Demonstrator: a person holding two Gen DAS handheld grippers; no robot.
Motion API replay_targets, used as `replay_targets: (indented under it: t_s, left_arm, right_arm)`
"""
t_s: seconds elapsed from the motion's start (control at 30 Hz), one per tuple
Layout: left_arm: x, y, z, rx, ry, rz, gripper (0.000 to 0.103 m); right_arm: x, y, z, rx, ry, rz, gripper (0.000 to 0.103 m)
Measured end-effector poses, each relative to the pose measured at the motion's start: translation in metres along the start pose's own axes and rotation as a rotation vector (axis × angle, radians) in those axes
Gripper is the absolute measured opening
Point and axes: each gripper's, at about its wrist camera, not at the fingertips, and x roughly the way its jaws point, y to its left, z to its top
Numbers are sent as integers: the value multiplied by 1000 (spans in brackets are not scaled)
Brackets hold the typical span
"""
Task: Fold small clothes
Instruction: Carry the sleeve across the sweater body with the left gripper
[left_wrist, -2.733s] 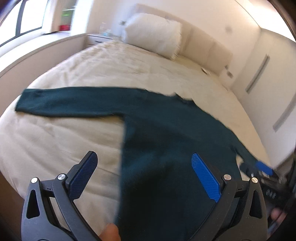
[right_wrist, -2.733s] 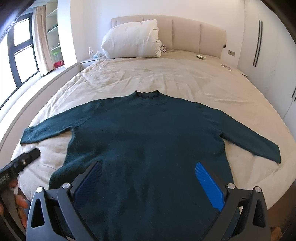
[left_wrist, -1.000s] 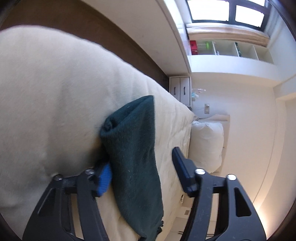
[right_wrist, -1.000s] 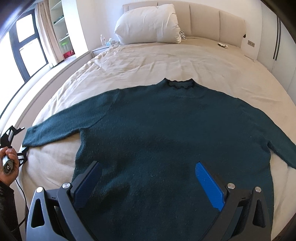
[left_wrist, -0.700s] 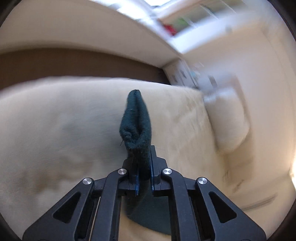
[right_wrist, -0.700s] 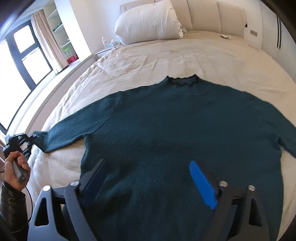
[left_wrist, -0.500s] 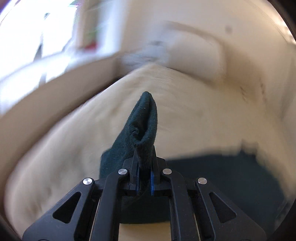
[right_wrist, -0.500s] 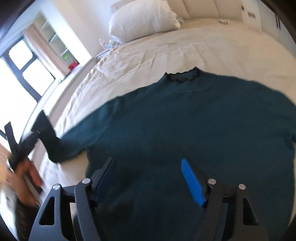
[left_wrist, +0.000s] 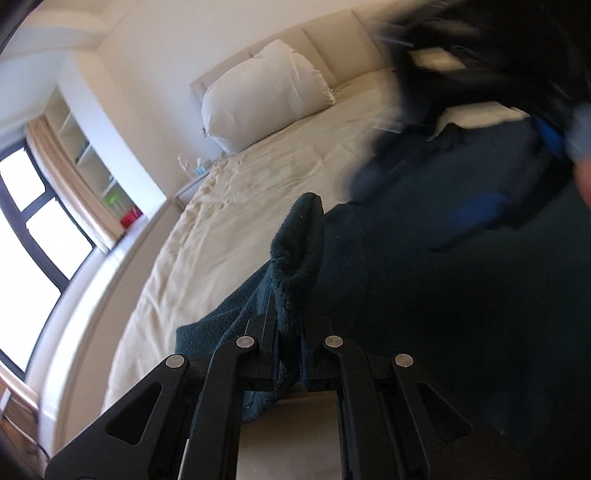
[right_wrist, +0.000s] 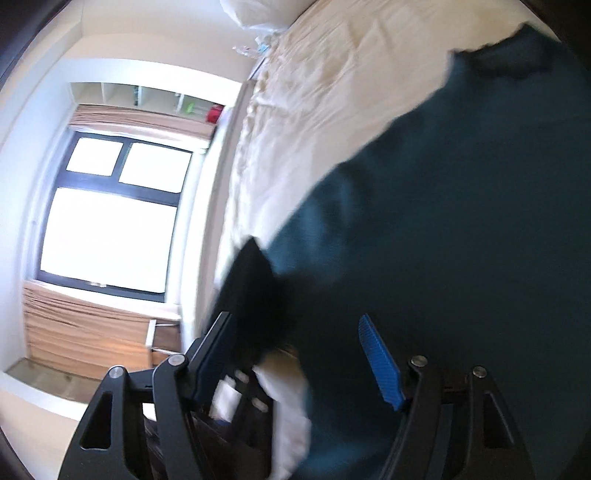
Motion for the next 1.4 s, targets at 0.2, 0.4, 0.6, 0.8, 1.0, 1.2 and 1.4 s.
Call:
replay_targets:
  t_s: [0.2, 0.4, 0.6, 0.8, 1.0, 1.2, 1.4]
  left_arm:
    - [-1, -16, -15, 97, -9, 13, 7]
    - [6, -10, -19, 108, -9, -7, 8]
    - [8, 13, -20, 100, 5, -93, 9]
    - [1, 87, -26, -144, -14, -313, 9]
    - [57, 191, -37, -490, 83, -394, 9]
    - [91, 230, -19, -562, 95, -413, 8]
    - [112, 212, 2, -570, 144, -433, 8]
  right_arm:
    - [31, 23, 13, -39, 71, 51, 67]
    - [55, 31, 16, -145, 148, -45, 10]
    - [40, 22, 24, -196, 96, -113, 8]
    - [-11, -11, 37, -178, 6, -192, 8]
    - [-59, -58, 46, -98, -69, -267, 8]
    - [-79, -78, 38, -88, -63, -311, 8]
    - [-105, -100, 34, -50, -72, -340, 8]
